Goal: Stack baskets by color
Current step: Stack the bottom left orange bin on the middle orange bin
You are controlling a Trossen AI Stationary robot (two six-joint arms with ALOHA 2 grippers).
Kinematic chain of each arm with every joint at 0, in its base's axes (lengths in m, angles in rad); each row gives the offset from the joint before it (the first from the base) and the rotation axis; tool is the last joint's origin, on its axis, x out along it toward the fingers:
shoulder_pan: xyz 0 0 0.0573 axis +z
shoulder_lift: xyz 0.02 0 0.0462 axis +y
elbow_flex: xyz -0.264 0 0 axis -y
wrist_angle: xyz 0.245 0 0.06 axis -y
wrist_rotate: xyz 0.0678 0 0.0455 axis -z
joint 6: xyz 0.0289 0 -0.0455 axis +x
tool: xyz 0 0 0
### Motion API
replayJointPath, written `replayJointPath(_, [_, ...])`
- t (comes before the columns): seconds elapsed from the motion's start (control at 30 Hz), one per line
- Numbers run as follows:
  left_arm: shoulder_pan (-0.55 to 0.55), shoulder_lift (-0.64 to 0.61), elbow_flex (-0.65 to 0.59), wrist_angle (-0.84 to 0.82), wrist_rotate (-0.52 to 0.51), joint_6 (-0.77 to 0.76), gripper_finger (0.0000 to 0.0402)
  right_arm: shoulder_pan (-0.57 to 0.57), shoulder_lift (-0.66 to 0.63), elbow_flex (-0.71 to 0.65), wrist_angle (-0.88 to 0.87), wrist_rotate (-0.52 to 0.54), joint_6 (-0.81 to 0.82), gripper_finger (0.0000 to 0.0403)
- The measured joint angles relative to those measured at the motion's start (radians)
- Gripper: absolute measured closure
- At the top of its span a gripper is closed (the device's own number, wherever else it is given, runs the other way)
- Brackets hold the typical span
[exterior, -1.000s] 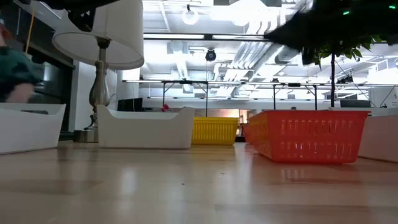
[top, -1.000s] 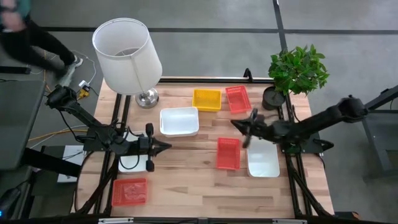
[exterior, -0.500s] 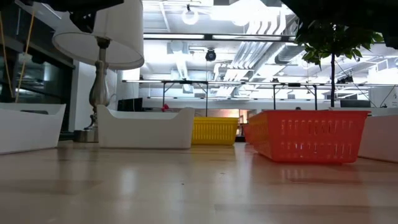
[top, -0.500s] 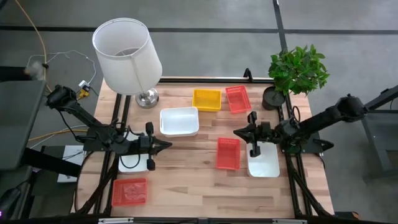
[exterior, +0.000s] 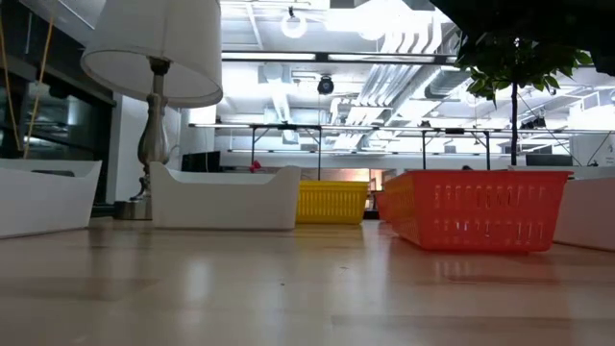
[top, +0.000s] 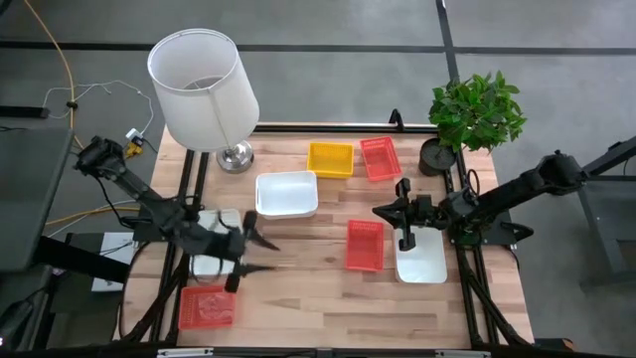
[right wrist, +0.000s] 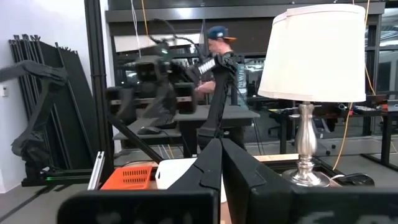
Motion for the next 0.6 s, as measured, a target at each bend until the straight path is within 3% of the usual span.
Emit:
replayJointPath(0.13, [-0.057, 0.132, 0.172, -0.289, 0.007, -0.029, 0.0167, 0.0, 0.0, 0.0, -0.007, 0.0, -0.005, 0.0403])
replayJointPath(0.33, [-0.168, 0.356, 0.395, -0.677, 0.007, -0.028, 0.0162, 0.0, 0.0, 0.0, -0.015, 0.0, 0.002, 0.0403])
replayJointPath(0.6, [-0.278, 0.602, 0.608, -1.02, 0.044, -0.028, 0.0161, -0.001, 0.0, 0.0, -0.015, 0.0, 0.002, 0.0403])
